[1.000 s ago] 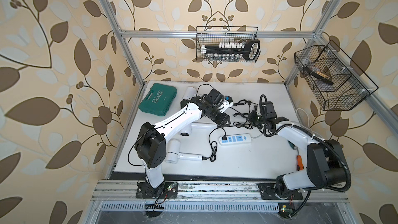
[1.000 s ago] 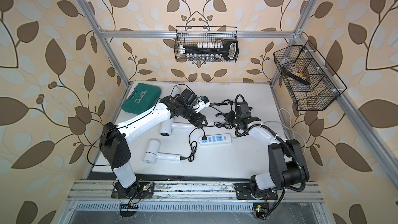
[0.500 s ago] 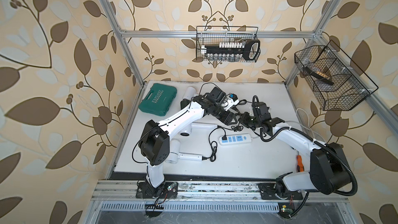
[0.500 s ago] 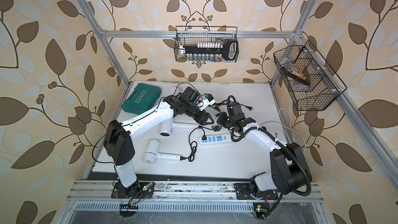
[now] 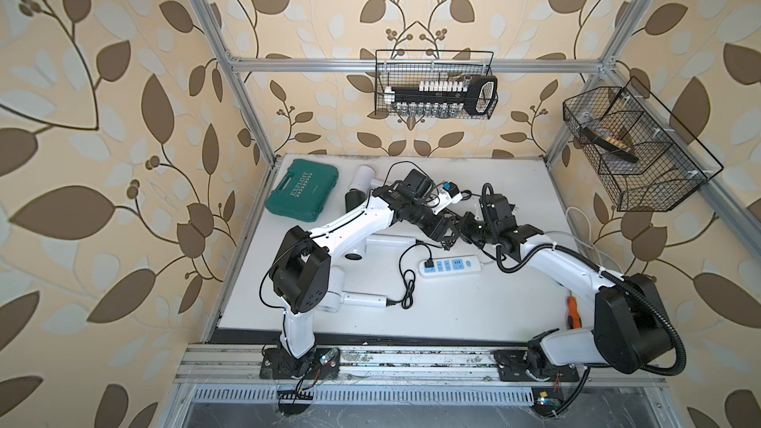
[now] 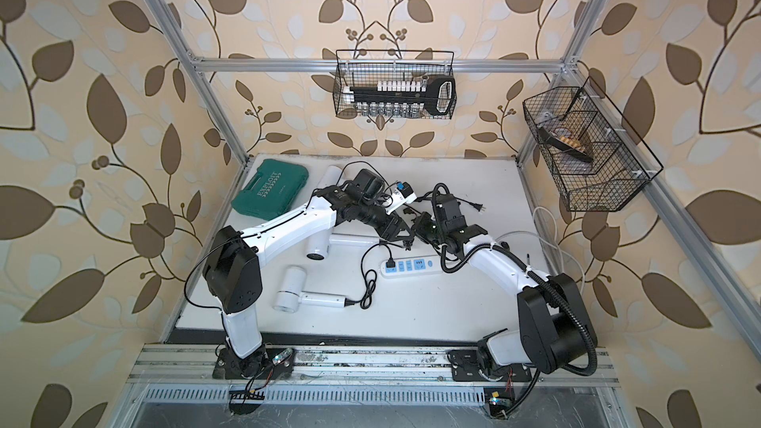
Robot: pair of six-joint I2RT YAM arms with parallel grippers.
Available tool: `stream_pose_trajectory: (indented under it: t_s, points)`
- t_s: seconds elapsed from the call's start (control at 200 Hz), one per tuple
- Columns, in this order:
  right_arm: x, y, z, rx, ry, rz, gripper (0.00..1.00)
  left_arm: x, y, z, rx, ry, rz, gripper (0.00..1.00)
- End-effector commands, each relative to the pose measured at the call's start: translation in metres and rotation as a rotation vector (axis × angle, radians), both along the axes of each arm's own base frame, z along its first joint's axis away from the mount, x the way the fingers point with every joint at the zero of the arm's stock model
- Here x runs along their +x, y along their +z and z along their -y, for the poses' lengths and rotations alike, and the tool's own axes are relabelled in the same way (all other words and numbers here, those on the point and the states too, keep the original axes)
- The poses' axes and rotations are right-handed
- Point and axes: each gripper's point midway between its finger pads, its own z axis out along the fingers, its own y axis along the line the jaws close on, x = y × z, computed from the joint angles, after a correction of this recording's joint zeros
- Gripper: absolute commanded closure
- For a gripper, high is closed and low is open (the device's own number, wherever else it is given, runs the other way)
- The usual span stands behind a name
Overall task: Charge the blow dryers
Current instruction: Pick up the plug from the center of the board.
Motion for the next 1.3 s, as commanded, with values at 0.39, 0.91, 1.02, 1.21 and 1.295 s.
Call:
stream_pose_trajectory:
  t_s: [0.39, 0.91, 1.02, 1.21, 1.295]
  points:
    - [0.003, 0.014, -0.008, 0.055, -0.003, 0.021, 1.00, -0.023, -0.007, -0.003, -0.067, -0.118, 0.019, 0.44]
    - [0.003, 0.011, -0.001, -0.004, -0.009, 0.016, 1.00, -0.024, 0.007, -0.005, -0.080, -0.115, 0.042, 0.44]
    - [0.003, 0.011, 0.001, -0.013, -0.011, 0.014, 1.00, -0.025, 0.009, -0.006, -0.081, -0.116, 0.045, 0.44]
    - [0.004, 0.013, 0.002, -0.027, -0.010, 0.018, 1.00, -0.025, 0.011, -0.006, -0.082, -0.118, 0.047, 0.44]
    - [0.004, 0.014, 0.002, -0.030, -0.012, 0.020, 1.00, -0.025, 0.012, -0.006, -0.079, -0.119, 0.048, 0.44]
